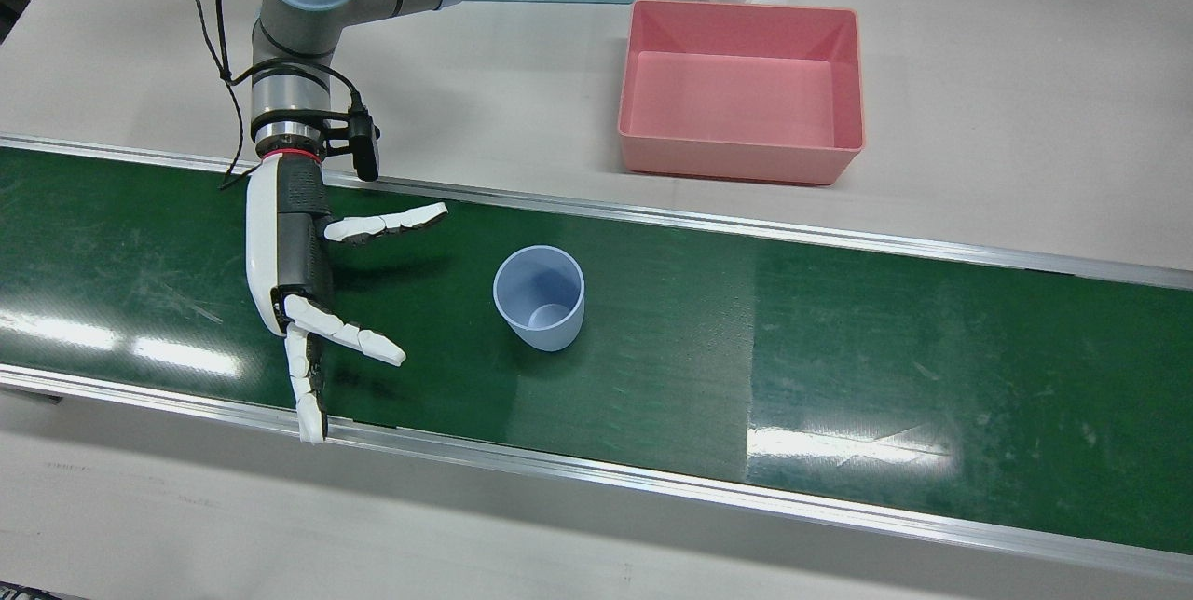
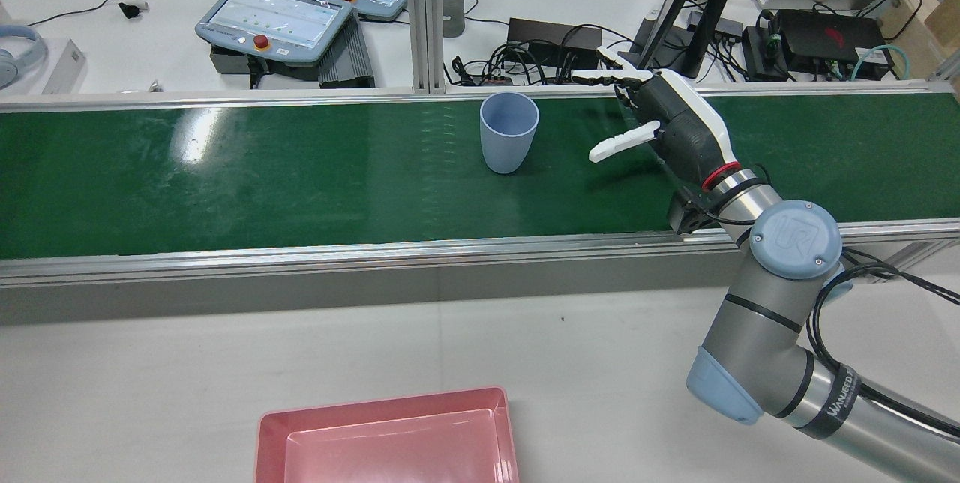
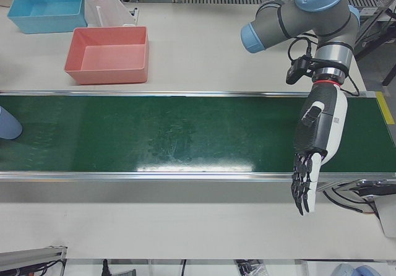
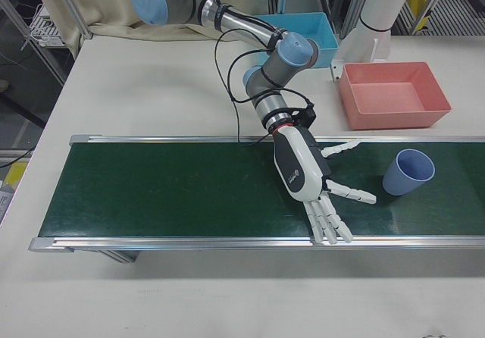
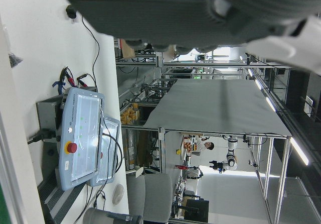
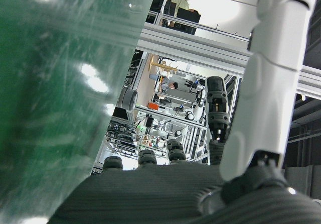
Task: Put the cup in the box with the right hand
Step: 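Lower the open right hand beside the cup on the belt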
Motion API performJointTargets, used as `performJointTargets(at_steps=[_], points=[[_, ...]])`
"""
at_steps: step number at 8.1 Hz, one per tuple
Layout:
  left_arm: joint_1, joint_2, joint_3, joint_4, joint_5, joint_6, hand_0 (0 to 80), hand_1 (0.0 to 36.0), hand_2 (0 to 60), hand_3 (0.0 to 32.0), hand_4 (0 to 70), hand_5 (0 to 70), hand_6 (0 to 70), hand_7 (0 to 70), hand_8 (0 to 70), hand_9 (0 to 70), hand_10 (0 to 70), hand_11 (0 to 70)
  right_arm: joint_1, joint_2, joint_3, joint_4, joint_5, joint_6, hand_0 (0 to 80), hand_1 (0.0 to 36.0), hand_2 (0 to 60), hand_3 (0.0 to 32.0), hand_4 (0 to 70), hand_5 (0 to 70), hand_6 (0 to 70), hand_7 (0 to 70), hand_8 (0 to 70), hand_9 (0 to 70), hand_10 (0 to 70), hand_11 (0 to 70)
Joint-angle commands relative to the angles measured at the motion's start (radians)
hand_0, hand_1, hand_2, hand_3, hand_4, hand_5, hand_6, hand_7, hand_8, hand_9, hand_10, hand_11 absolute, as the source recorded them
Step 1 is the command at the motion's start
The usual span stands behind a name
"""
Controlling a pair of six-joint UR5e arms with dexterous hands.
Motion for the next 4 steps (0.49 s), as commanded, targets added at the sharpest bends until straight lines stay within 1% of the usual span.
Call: performJointTargets(at_steps=[1, 3, 4], points=[[0.0, 0.0, 0.0, 0.0, 0.0, 0.002, 0.0, 0.0, 0.0, 0.0, 0.0, 0.0, 0.0, 0.0, 0.0, 0.0, 0.0, 0.0, -0.005, 0.017, 0.0, -0.004, 0.002, -0.029, 63.5, 10.4, 0.0, 0.0, 28.0, 5.5, 4.4, 11.0, 1.1, 4.4, 0.0, 1.6], [0.0, 0.0, 0.0, 0.0, 0.0, 0.0, 0.0, 0.0, 0.0, 0.0, 0.0, 0.0, 0.0, 0.0, 0.0, 0.0, 0.0, 0.0, -0.005, 0.017, -0.001, -0.003, 0.002, -0.043, 62.6, 11.7, 0.0, 0.0, 27.1, 5.4, 4.4, 11.4, 0.7, 3.8, 0.0, 1.0], [0.0, 0.0, 0.0, 0.0, 0.0, 0.0, 0.0, 0.0, 0.0, 0.0, 0.0, 0.0, 0.0, 0.0, 0.0, 0.0, 0.0, 0.0, -0.011, 0.017, -0.001, -0.003, 0.002, -0.045, 60.4, 14.0, 0.0, 0.0, 24.0, 5.3, 4.4, 11.7, 0.7, 4.0, 0.0, 1.2]])
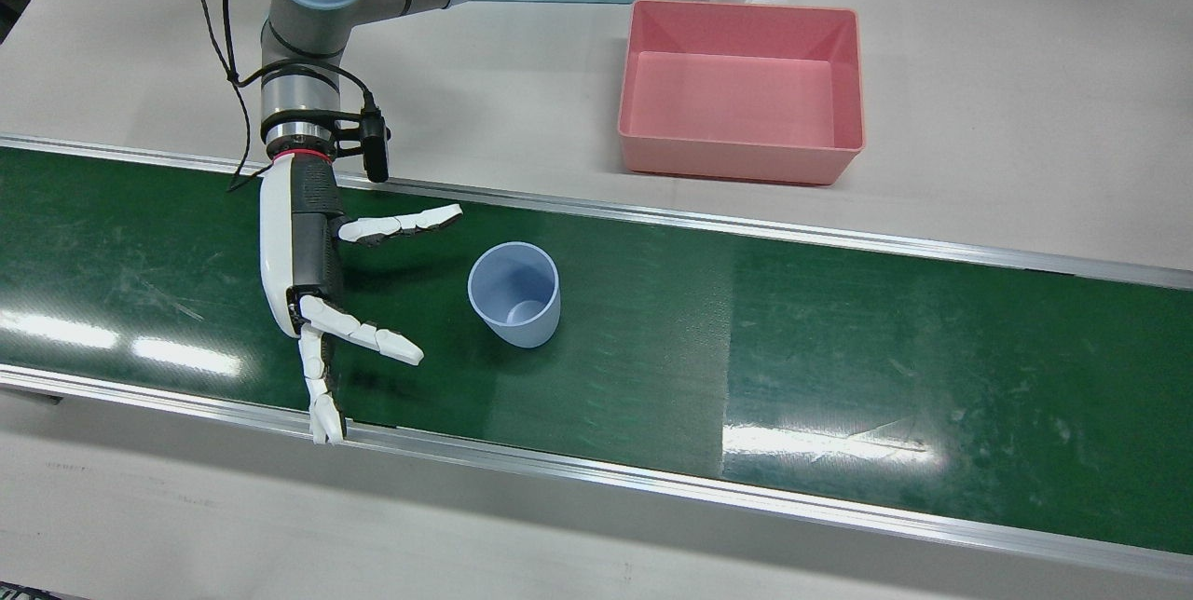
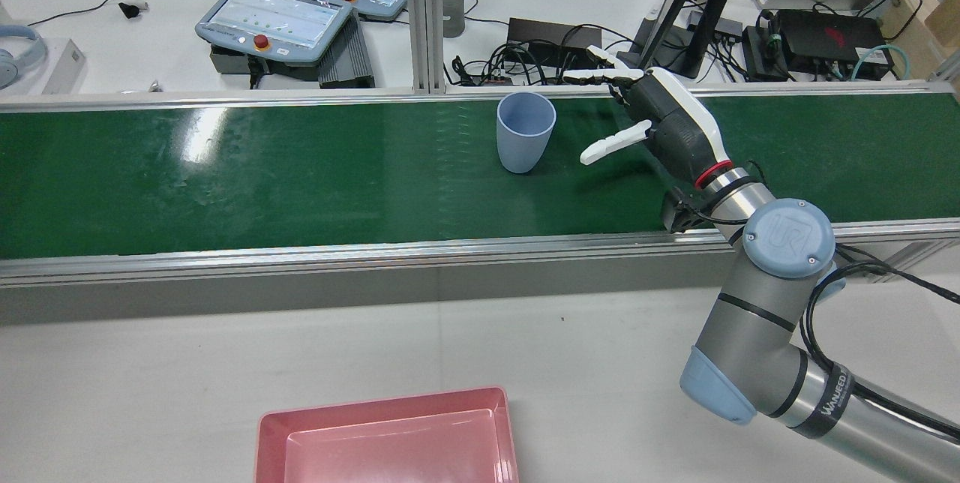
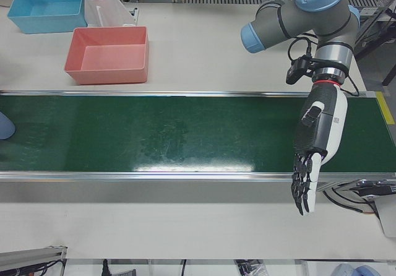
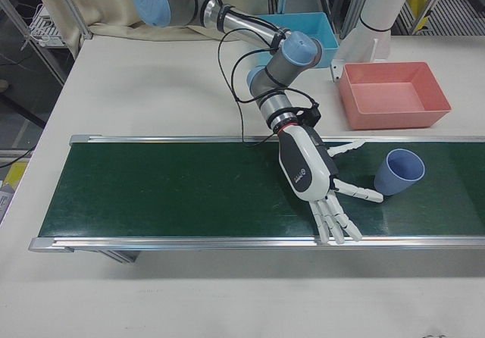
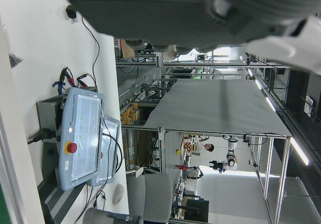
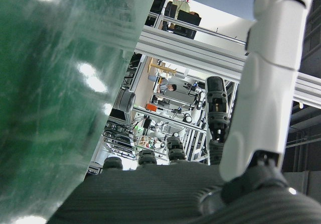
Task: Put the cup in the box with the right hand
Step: 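Lower the open right hand beside the cup on the belt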
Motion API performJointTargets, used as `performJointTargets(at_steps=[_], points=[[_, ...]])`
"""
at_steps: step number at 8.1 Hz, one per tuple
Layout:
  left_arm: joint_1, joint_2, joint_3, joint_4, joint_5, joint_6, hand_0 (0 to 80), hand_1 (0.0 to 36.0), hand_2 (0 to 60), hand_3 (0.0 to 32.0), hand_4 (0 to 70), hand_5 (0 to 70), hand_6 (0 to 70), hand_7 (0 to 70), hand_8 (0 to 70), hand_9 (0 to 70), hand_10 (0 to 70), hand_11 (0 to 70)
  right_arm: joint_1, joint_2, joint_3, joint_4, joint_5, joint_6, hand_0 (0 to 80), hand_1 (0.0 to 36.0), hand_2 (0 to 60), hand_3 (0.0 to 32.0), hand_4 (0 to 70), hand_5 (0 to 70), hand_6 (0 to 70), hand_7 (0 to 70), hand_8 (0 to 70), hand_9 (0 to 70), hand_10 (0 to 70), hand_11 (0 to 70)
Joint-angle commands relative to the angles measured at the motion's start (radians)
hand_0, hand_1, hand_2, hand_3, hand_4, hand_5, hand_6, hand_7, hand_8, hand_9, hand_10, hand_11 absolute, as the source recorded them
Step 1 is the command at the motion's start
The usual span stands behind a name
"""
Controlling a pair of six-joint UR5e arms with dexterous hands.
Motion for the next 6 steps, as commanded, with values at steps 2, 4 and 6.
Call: performJointTargets(at_steps=[2, 4, 6], points=[[0.0, 0.0, 0.0, 0.002, 0.0, 0.0, 0.0, 0.0, 0.0, 0.0, 0.0, 0.0, 0.0, 0.0, 0.0, 0.0, 0.0, 0.0, -0.012, 0.006, -0.001, 0.0, 0.014, -0.009, 62.7, 11.2, 0.0, 0.0, 28.2, 5.3, 4.6, 12.2, 1.1, 4.5, 0.0, 1.4], [0.0, -0.002, 0.0, 0.002, 0.0, 0.0, 0.0, 0.0, 0.0, 0.0, 0.0, 0.0, 0.0, 0.0, 0.0, 0.0, 0.0, 0.0, -0.029, 0.006, -0.001, 0.0, 0.023, -0.009, 63.2, 10.3, 0.0, 0.0, 29.6, 5.4, 4.7, 12.8, 1.3, 4.9, 0.0, 1.5], [0.0, 0.0, 0.0, 0.0, 0.0, 0.0, 0.0, 0.0, 0.0, 0.0, 0.0, 0.0, 0.0, 0.0, 0.0, 0.0, 0.0, 0.0, -0.032, 0.013, -0.014, 0.0, 0.025, -0.01, 61.7, 12.5, 0.0, 0.0, 26.9, 5.4, 4.8, 13.1, 1.5, 5.2, 0.0, 1.7]])
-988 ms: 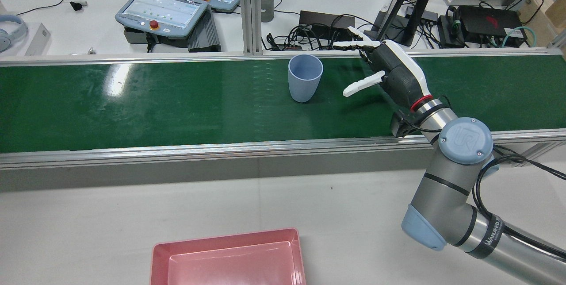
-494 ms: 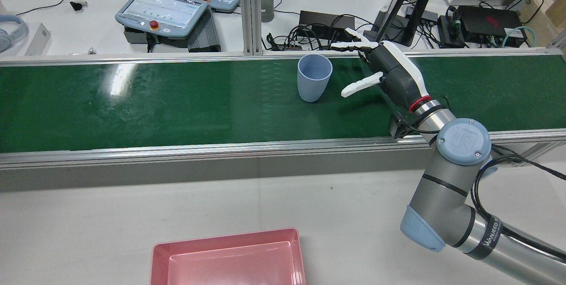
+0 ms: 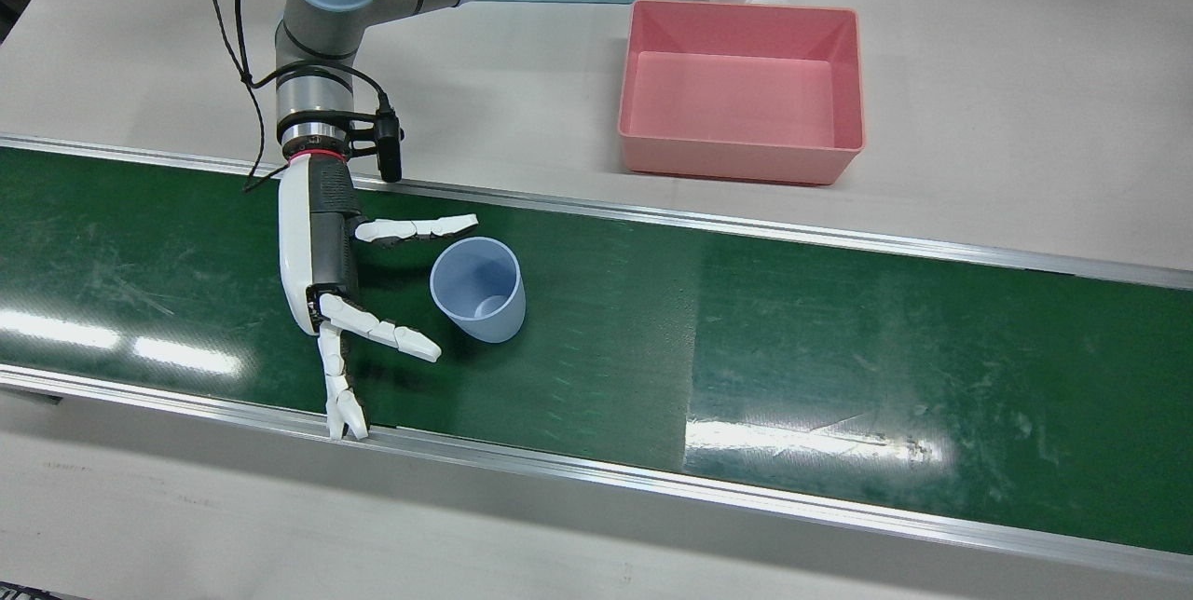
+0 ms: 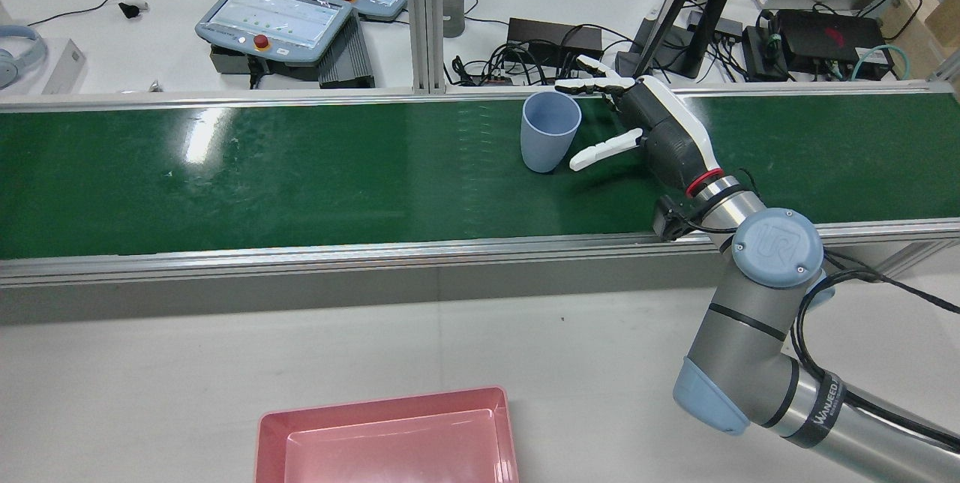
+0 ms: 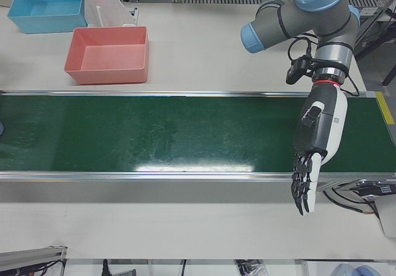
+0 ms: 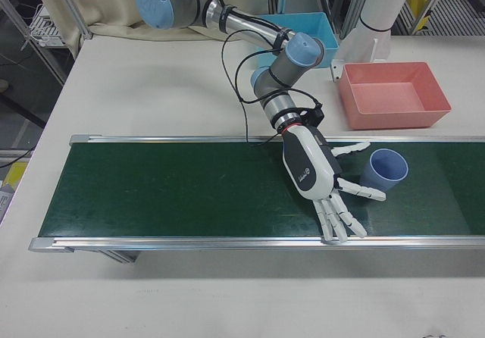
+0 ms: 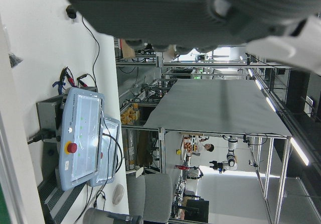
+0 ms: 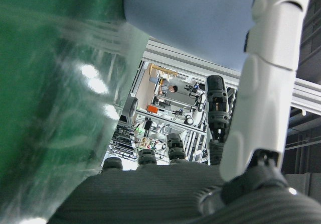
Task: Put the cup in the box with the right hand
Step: 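Lower the open right hand beside the cup on the belt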
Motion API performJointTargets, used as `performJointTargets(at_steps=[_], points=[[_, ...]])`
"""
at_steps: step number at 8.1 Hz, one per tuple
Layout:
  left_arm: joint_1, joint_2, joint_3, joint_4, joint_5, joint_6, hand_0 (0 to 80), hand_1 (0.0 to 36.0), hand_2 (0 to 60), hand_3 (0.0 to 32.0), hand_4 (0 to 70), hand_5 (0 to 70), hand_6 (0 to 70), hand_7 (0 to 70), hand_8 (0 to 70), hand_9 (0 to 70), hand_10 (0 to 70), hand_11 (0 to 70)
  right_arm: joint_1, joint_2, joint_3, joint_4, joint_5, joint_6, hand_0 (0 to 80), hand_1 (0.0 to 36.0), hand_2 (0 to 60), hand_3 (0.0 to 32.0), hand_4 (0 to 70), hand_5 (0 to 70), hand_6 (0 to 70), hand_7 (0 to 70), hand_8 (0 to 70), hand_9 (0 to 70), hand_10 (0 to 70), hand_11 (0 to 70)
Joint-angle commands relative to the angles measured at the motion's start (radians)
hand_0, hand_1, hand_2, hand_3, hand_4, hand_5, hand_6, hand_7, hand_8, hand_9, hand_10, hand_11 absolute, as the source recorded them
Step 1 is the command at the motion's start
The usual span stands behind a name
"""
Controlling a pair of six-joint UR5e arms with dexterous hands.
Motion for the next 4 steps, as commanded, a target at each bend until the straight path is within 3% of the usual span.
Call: performJointTargets(at_steps=[1, 4], points=[[0.0, 0.0, -0.002, -0.001, 0.0, 0.0, 0.0, 0.0, 0.0, 0.0, 0.0, 0.0, 0.0, 0.0, 0.0, 0.0, 0.0, 0.0, -0.01, 0.006, -0.011, 0.0, 0.004, -0.002, 63.3, 10.6, 0.0, 0.0, 29.6, 5.4, 4.8, 13.1, 1.6, 5.4, 0.0, 1.8], [0.0, 0.0, 0.0, -0.001, 0.0, 0.0, 0.0, 0.0, 0.0, 0.0, 0.0, 0.0, 0.0, 0.0, 0.0, 0.0, 0.0, 0.0, -0.01, 0.007, -0.01, 0.002, 0.004, 0.0, 61.8, 12.4, 0.0, 0.0, 26.8, 5.5, 4.8, 13.1, 1.9, 5.7, 0.0, 1.9]])
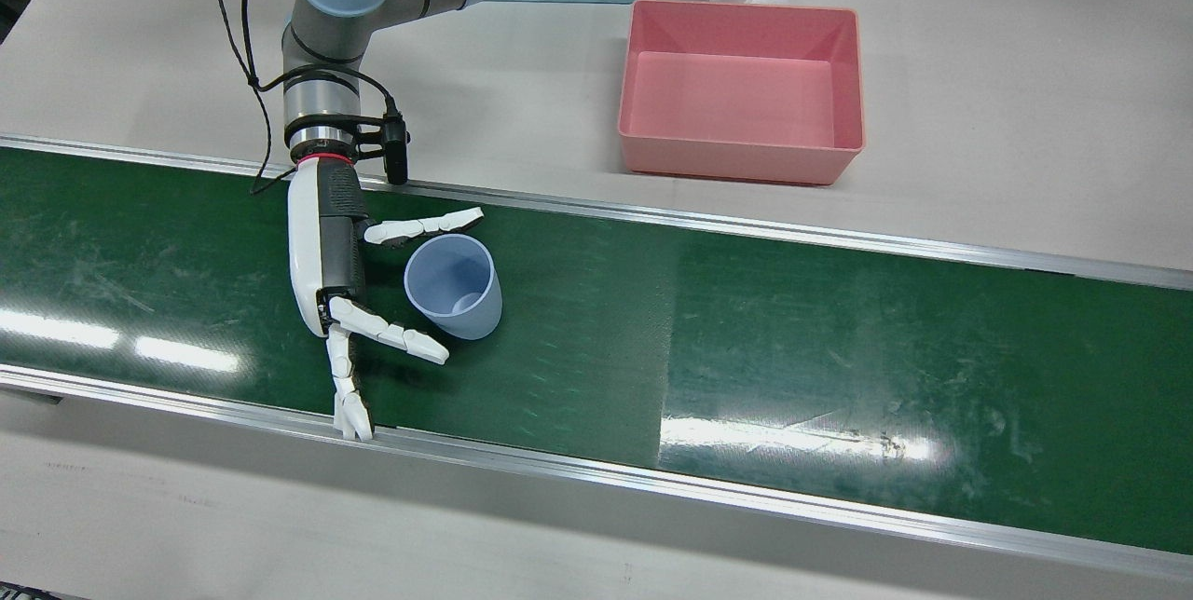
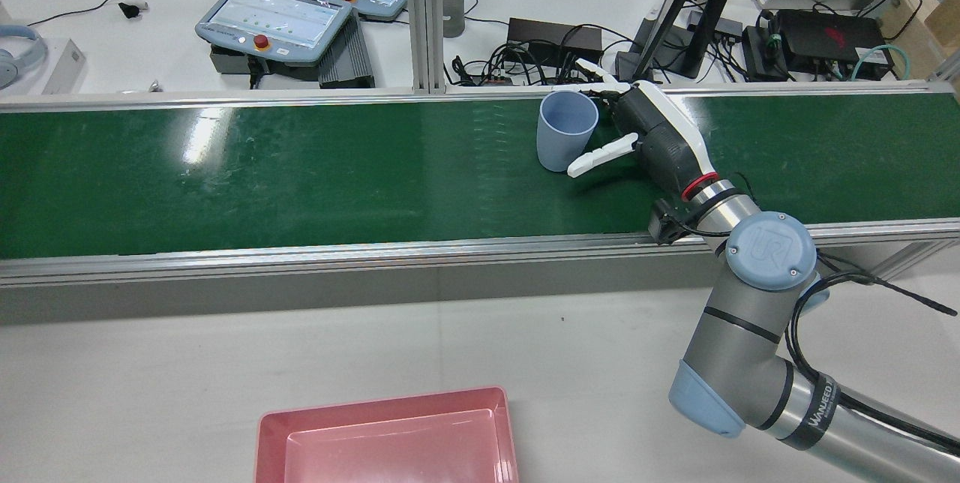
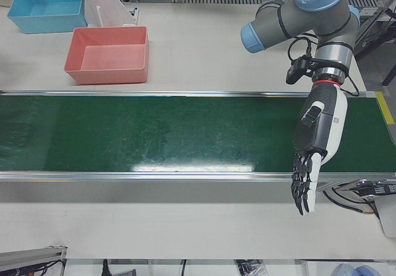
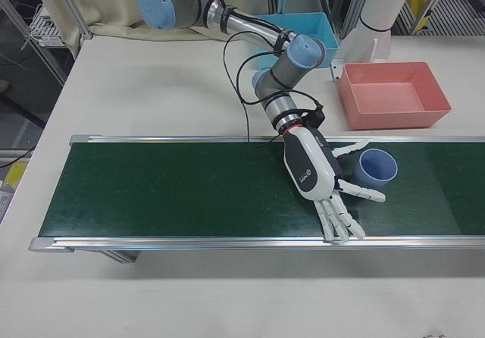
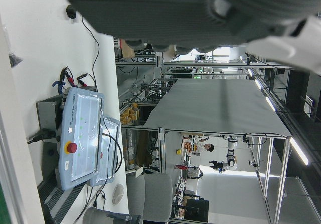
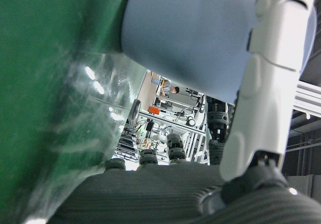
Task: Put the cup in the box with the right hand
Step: 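Lower the open right hand beside the cup on the belt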
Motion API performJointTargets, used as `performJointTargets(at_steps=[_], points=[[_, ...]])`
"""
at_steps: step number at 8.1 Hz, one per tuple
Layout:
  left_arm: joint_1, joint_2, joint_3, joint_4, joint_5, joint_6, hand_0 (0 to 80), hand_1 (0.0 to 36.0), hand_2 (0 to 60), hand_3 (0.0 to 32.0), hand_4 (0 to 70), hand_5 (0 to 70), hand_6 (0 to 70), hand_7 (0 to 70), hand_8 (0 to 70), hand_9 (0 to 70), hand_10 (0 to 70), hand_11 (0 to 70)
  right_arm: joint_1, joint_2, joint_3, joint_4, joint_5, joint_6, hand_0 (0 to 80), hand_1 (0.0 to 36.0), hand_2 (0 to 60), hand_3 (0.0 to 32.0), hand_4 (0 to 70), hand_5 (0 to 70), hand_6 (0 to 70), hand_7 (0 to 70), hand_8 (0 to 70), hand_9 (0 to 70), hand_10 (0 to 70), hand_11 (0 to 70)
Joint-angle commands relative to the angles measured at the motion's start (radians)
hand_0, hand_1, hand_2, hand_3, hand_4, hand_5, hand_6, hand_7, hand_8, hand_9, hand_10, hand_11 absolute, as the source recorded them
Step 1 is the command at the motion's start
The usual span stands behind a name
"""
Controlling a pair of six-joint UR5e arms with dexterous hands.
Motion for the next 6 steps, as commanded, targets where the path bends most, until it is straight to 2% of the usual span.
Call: performJointTargets(at_steps=[1, 2, 3, 4, 5, 6], points=[[0.0, 0.0, 0.0, 0.0, 0.0, 0.0, 0.0, 0.0, 0.0, 0.0, 0.0, 0.0, 0.0, 0.0, 0.0, 0.0, 0.0, 0.0, -0.001, 0.001, 0.001, 0.001, 0.0, 0.001, 62.1, 12.7, 0.0, 0.0, 26.7, 5.5, 4.8, 13.1, 1.9, 5.9, 0.0, 2.0], [0.0, 0.0, 0.0, 0.0, 0.0, 0.0, 0.0, 0.0, 0.0, 0.0, 0.0, 0.0, 0.0, 0.0, 0.0, 0.0, 0.0, 0.0, -0.002, -0.001, 0.001, 0.001, 0.002, 0.003, 62.1, 12.7, 0.0, 0.0, 26.3, 5.6, 4.9, 13.2, 2.1, 6.1, 0.1, 2.0], [0.0, 0.0, 0.0, 0.0, 0.0, 0.0, 0.0, 0.0, 0.0, 0.0, 0.0, 0.0, 0.0, 0.0, 0.0, 0.0, 0.0, 0.0, -0.004, -0.001, 0.001, 0.004, 0.003, 0.005, 63.4, 11.2, 0.0, 0.0, 28.2, 5.6, 4.9, 13.1, 2.0, 6.0, 0.0, 1.9], [0.0, 0.0, 0.0, 0.0, 0.0, 0.0, 0.0, 0.0, 0.0, 0.0, 0.0, 0.0, 0.0, 0.0, 0.0, 0.0, 0.0, 0.0, -0.004, 0.001, 0.001, 0.009, 0.002, 0.005, 62.9, 13.6, 0.0, 0.0, 23.8, 6.0, 5.2, 14.2, 2.4, 6.7, 0.1, 2.2], [0.0, 0.0, 0.0, 0.0, 0.0, 0.0, 0.0, 0.0, 0.0, 0.0, 0.0, 0.0, 0.0, 0.0, 0.0, 0.0, 0.0, 0.0, -0.005, -0.001, 0.001, 0.009, 0.002, 0.005, 65.2, 15.4, 0.0, 0.0, 21.0, 6.9, 6.3, 19.0, 3.9, 9.3, 1.3, 4.3], [0.0, 0.0, 0.0, 0.0, 0.0, 0.0, 0.0, 0.0, 0.0, 0.0, 0.0, 0.0, 0.0, 0.0, 0.0, 0.0, 0.0, 0.0, -0.007, -0.001, 0.001, 0.01, 0.003, 0.005, 64.1, 25.4, 13.1, 0.0, 21.7, 9.4, 10.2, 33.9, 10.3, 20.0, 5.4, 10.7]])
